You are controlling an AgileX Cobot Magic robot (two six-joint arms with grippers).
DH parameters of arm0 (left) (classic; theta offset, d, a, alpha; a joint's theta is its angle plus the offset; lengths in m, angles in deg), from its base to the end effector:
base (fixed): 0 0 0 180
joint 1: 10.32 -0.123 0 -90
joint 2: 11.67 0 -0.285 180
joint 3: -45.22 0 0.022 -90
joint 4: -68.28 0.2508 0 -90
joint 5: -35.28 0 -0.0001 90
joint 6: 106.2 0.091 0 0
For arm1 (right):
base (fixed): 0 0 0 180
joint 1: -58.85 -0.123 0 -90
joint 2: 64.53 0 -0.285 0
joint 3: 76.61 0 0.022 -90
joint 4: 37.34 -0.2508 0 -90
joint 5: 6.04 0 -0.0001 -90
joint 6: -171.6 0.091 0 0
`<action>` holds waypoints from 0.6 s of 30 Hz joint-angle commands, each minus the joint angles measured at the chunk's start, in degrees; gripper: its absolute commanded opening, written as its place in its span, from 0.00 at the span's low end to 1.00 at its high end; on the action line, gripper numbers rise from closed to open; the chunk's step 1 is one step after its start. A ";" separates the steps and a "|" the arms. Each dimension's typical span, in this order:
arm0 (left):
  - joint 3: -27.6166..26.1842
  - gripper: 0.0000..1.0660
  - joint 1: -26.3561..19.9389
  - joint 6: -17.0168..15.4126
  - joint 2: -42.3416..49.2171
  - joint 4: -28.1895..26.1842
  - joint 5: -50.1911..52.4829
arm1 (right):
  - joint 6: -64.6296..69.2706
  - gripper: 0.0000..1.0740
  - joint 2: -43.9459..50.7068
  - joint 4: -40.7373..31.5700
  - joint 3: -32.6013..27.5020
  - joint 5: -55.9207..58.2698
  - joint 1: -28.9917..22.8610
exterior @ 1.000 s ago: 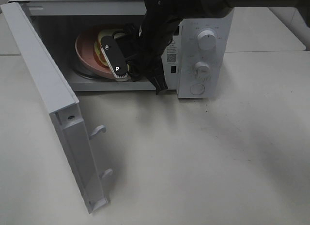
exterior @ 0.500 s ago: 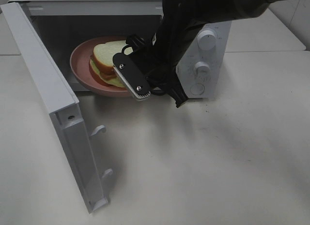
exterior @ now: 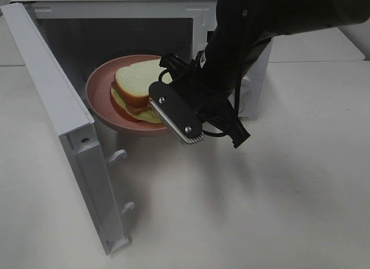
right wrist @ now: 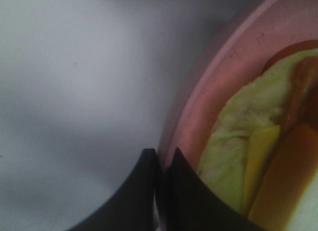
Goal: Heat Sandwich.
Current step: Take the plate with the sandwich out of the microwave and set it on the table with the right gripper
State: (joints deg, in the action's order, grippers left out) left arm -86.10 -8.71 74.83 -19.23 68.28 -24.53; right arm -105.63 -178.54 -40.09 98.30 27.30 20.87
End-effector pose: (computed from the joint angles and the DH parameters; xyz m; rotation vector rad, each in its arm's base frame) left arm -0.0045 0.0001 0.2781 0.0467 2.0249 -0.0064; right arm 0.3042 0.2406 0.1999 -2.4712 1.0673 -0.2839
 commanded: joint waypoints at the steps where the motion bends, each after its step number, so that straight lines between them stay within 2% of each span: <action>1: 0.17 0.95 -0.34 -0.06 1.55 -0.46 0.86 | -0.29 0.00 2.41 0.34 -1.89 -1.49 -0.46; 9: 0.17 0.95 -0.34 -0.06 1.55 -0.46 0.86 | 4.76 0.00 10.26 4.13 -9.45 -1.32 -0.86; 14: 0.17 0.95 -0.34 -0.06 1.55 -0.46 0.86 | 6.30 0.00 12.89 5.39 -11.80 -1.15 -0.86; 18: 0.17 0.95 -0.34 -0.06 1.55 -0.46 0.86 | 9.11 0.00 18.45 8.42 -17.53 -0.34 -0.86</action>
State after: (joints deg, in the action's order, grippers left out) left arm -86.10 -8.71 74.83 -19.23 68.28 -24.53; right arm -98.07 -162.84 -33.50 82.66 27.13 20.29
